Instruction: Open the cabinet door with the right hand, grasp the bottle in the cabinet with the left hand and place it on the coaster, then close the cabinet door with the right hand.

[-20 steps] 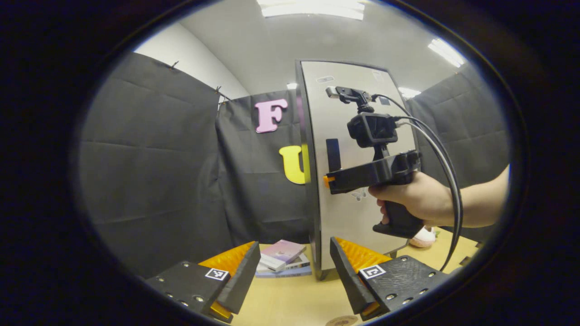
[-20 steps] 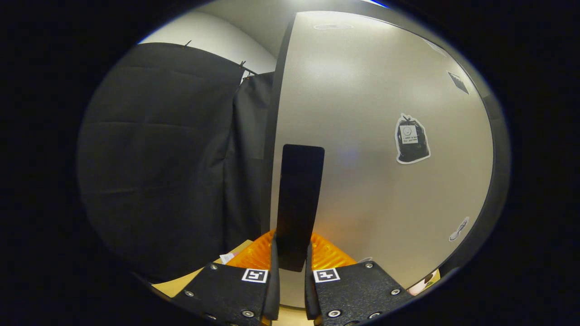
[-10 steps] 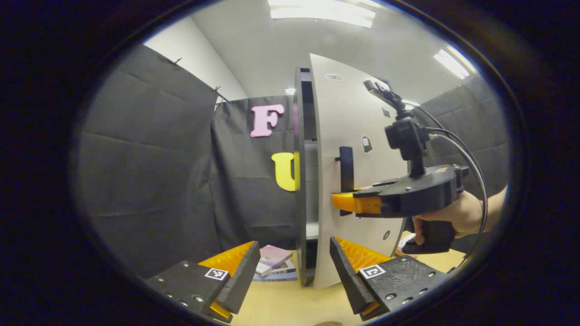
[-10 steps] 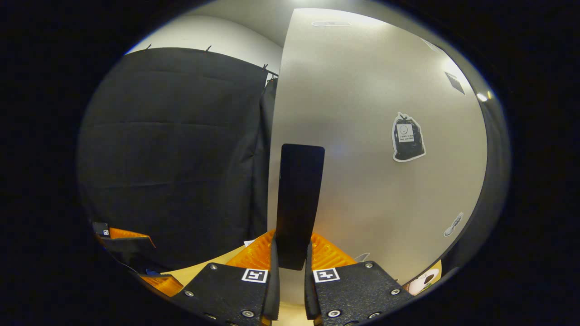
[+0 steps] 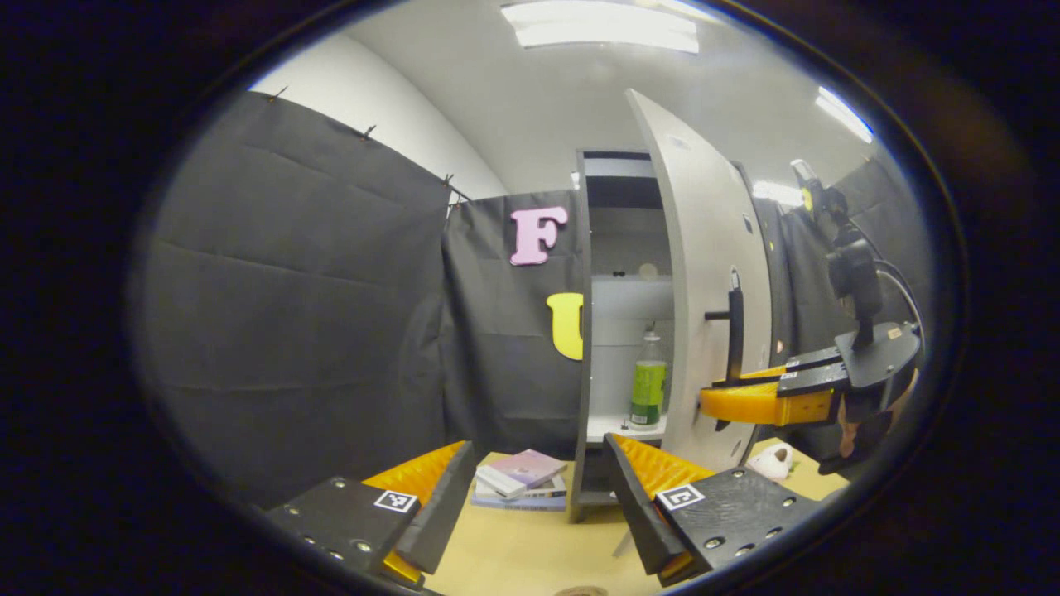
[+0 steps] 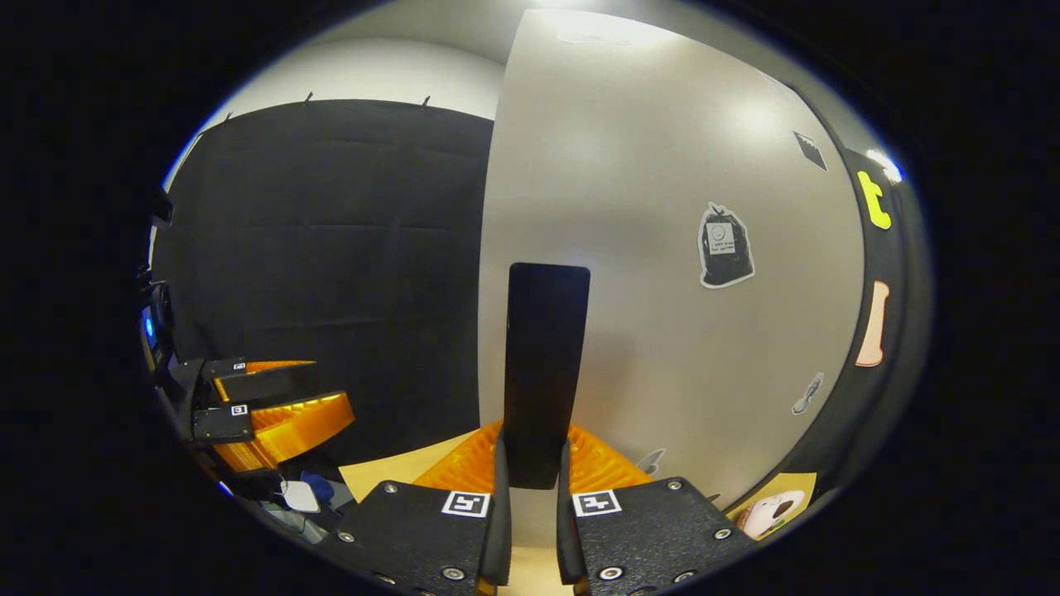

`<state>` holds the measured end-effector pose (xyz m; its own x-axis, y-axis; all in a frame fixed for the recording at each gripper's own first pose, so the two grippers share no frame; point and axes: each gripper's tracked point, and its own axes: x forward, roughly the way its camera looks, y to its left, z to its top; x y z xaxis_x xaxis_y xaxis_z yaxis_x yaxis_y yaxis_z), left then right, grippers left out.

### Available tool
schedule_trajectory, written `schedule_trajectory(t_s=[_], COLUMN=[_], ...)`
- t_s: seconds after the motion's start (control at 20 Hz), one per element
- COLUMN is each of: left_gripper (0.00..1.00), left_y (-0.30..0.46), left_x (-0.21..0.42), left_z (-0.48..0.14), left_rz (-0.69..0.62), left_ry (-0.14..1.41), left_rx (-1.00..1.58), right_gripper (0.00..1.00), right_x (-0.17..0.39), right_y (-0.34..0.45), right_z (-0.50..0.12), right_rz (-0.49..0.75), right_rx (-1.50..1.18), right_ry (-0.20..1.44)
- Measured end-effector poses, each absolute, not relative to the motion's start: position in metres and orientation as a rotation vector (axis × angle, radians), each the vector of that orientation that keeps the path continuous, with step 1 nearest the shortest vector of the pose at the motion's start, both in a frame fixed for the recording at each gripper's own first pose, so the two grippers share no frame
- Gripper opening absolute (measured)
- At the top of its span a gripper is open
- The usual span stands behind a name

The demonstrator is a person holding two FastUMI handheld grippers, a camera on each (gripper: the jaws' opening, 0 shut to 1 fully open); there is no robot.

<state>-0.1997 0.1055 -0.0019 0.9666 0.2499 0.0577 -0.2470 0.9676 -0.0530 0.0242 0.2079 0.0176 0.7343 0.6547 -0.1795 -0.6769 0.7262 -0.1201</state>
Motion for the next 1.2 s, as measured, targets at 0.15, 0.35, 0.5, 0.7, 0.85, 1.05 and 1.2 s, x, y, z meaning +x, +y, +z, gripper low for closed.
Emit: schedule_trajectory(t_s=[0.15,0.35,0.5,0.7,0.85,1.05,1.2], left_gripper=[0.88,0.88,0.89,0.88,0.89,0.89,0.89], left_y=[0.067,0.030,0.004,-0.029,-0.045,-0.049,-0.043], left_x=[-0.204,-0.211,-0.210,-0.195,-0.169,-0.121,-0.063], left_z=[0.008,0.021,0.020,0.014,0.017,0.019,0.015], left_rz=[0.234,0.212,0.184,0.151,0.128,0.123,0.108], left_ry=[-0.061,-0.072,-0.066,-0.050,-0.051,-0.065,-0.080], left_rx=[-0.041,-0.035,-0.047,-0.080,-0.069,-0.037,0.015], right_gripper=[0.22,0.22,0.22,0.22,0.22,0.22,0.21], right_x=[0.022,0.015,0.013,-0.007,-0.013,-0.021,-0.009], right_y=[0.196,0.174,0.161,0.139,0.127,0.102,0.076], right_z=[0.017,0.018,0.019,0.026,0.029,0.035,0.040], right_rz=[0.741,0.700,0.658,0.619,0.588,0.523,0.418], right_rx=[-0.175,-0.173,-0.162,-0.093,-0.077,-0.077,-0.204], right_ry=[0.141,0.142,0.150,0.174,0.179,0.147,0.071])
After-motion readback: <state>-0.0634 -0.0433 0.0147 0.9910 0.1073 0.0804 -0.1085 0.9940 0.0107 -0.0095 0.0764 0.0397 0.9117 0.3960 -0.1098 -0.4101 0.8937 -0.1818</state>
